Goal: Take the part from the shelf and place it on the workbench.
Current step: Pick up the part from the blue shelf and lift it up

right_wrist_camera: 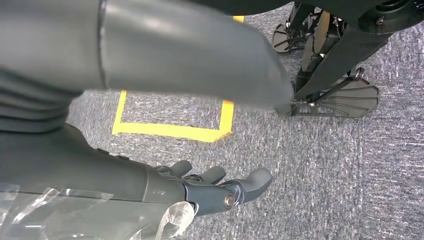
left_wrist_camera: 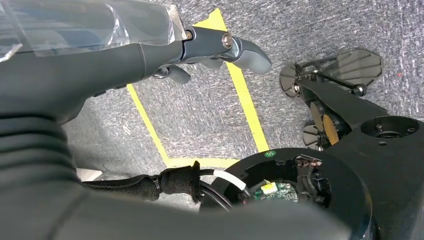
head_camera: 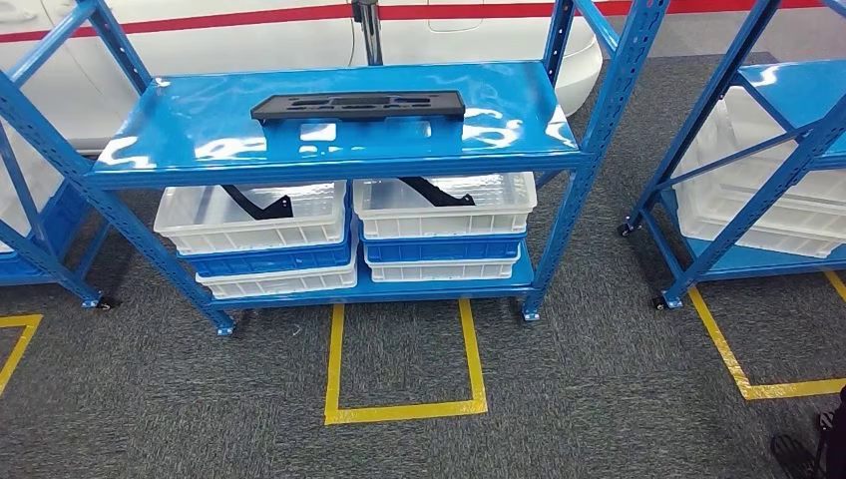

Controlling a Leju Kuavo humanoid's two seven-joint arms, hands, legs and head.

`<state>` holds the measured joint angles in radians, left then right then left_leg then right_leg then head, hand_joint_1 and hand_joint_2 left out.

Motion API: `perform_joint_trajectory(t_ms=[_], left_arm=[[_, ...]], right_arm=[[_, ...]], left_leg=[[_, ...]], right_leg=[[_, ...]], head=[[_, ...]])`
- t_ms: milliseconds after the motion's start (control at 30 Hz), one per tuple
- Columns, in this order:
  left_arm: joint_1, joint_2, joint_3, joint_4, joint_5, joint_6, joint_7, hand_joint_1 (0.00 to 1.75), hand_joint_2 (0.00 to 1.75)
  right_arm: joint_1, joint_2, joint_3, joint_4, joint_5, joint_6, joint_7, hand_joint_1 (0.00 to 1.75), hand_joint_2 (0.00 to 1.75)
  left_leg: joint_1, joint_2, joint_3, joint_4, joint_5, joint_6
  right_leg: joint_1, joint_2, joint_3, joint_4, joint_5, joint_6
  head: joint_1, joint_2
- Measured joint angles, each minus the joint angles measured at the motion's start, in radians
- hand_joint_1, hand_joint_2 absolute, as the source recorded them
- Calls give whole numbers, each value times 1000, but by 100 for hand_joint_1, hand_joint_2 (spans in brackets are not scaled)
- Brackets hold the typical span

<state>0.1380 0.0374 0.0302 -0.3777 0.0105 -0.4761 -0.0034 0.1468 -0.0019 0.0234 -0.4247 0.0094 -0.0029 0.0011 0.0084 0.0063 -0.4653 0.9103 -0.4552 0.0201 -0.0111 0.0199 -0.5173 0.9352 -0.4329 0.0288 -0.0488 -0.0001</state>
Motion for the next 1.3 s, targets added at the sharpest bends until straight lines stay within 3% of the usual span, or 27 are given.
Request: perform_joint_trajectory(t_ms=[300, 367, 433, 467, 500, 600, 800, 933, 1067, 1133, 1200, 1267, 1300], left_arm=[[-34, -6, -116, 0, 152, 0, 15, 0, 175], [-43, -8, -151, 0, 191, 0, 17, 0, 175], [-52, -11, -187, 0, 230, 0, 19, 0, 87], [-56, -12, -205, 0, 249, 0, 19, 0, 44], [-61, -13, -225, 1, 269, 0, 20, 0, 0], [-76, -15, -288, 4, 328, 0, 21, 0, 0], [-105, -18, -424, 18, 440, 5, 20, 0, 0], [-125, -18, -522, 31, 513, 52, 16, 0, 0], [-147, -18, -618, 42, 581, 110, 12, 0, 0], [-159, -21, -666, 46, 614, 136, 11, 0, 0], [-169, -24, -710, 51, 641, 157, 10, 0, 0], [-174, -25, -750, 55, 663, 181, 10, 0, 0], [-175, -25, -771, 58, 672, 192, 10, 0, 0]], right_arm=[[-35, 0, -54, 16, 132, -56, 3, 0, 175], [-44, 0, -70, 21, 165, -71, 3, 0, 87], [-53, 1, -88, 28, 198, -85, 1, 0, 0], [-58, 1, -98, 31, 214, -91, -1, 0, 0], [-64, 1, -107, 35, 230, -97, -4, 0, 44], [-80, 1, -139, 46, 279, -111, -17, 0, 175], [-117, 3, -209, 70, 372, -130, -60, 0, 175], [-151, 6, -254, 85, 439, -141, -98, 0, 0], [-191, 8, -282, 88, 503, -153, -144, 0, 0], [-209, 5, -286, 81, 524, -156, -163, 0, 0], [-222, -1, -286, 68, 532, -159, -174, 0, 0], [-230, -10, -281, 49, 526, -163, -176, 0, 0], [-234, -16, -275, 36, 520, -166, -175, 0, 0]], left_leg=[[0, 0, 0, 0, 0, 0], [0, 0, 0, 0, 0, 0], [0, 0, 0, 0, 0, 0], [0, 0, 0, 0, 0, 0], [0, 0, 0, 0, 0, 0], [0, 0, 0, 0, 0, 0], [-3, 0, -1, 2, 0, 1], [-7, 0, -2, 4, -1, 4], [-11, 0, -5, 4, 2, 17], [-4, 2, 2, -8, 13, 27], [4, 4, 7, -18, 23, 36], [5, 5, 5, -18, 24, 38], [6, 5, 5, -17, 23, 37]], right_leg=[[0, 0, 0, 0, 0, 0], [0, 0, 0, 0, 0, 0], [0, 0, 0, 0, 0, 0], [0, 0, 0, 0, 0, 0], [0, 0, 0, 0, 0, 0], [0, 0, 0, 0, 0, 0], [-4, 0, 0, -1, 1, 2], [-9, 0, -1, -1, 3, 5], [-13, 0, -1, -6, 9, 15], [-13, -3, -6, 6, -1, 22], [-12, -8, -46, 94, -53, 26], [-13, -9, -115, 239, -114, 33], [-16, -9, -140, 287, -124, 36]], head=[[0, 0], [0, 0], [0, 0], [0, 0], [0, 0], [0, 0], [0, 0], [0, 0], [0, 0], [0, 0], [1, 0], [3, 0], [3, 0]])
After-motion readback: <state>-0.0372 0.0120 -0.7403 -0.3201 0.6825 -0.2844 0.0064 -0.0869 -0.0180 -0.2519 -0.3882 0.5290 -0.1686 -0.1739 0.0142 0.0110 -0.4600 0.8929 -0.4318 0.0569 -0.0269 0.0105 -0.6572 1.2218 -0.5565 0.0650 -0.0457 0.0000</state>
